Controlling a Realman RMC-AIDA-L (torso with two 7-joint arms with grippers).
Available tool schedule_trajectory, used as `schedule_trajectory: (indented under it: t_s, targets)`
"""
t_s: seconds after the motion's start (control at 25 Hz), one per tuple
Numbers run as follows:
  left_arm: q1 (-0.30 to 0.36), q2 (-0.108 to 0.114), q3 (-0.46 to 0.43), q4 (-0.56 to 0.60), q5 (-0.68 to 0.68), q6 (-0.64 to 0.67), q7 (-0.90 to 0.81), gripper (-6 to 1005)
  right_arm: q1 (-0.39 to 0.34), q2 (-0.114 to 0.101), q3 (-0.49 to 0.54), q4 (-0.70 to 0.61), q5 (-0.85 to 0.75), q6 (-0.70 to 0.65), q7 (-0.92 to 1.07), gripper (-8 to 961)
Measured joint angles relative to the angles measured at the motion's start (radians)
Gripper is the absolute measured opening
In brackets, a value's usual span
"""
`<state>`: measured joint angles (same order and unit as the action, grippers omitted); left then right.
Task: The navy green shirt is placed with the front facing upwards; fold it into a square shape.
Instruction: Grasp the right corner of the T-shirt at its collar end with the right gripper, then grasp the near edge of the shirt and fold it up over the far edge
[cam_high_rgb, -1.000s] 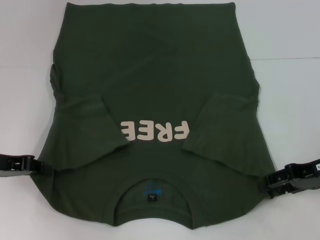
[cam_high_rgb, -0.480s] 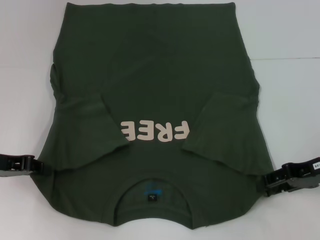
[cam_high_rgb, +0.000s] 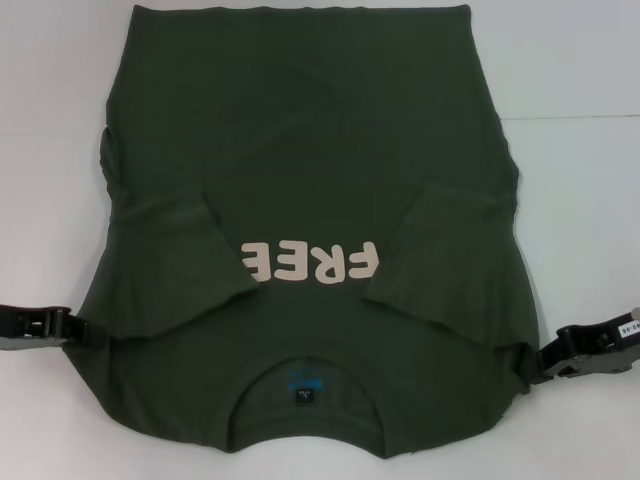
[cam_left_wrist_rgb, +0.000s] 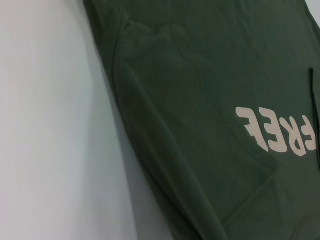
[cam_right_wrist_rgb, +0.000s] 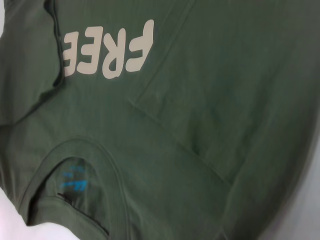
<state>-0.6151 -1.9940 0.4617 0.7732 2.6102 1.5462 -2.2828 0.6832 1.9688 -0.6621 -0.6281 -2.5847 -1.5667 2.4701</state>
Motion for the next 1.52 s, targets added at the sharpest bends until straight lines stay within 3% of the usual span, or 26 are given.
schedule_trajectory:
  t_s: [0.24,0.6,1.0,1.52]
  targets:
    - [0.000,0.000,0.000,0.000,-0.002,0.000,0.002,61,0.002,0.005,-0.023,0.000,0.000,0.014,0.000,52]
    - [0.000,0.000,0.000,0.000,-0.003,0.000,0.002,63,0.009,0.007,-0.015,-0.021,0.014,0.001,-0.008,19]
    - [0.000,0.000,0.000,0.007,-0.003,0.010,0.002,65,-0.010,-0.034,-0.010,-0.022,0.139,-0.030,-0.016,17]
    - [0.004,0.005,-0.012,0.009,-0.007,0.040,0.005,69,-0.064,-0.052,0.109,-0.022,0.165,-0.085,-0.083,9]
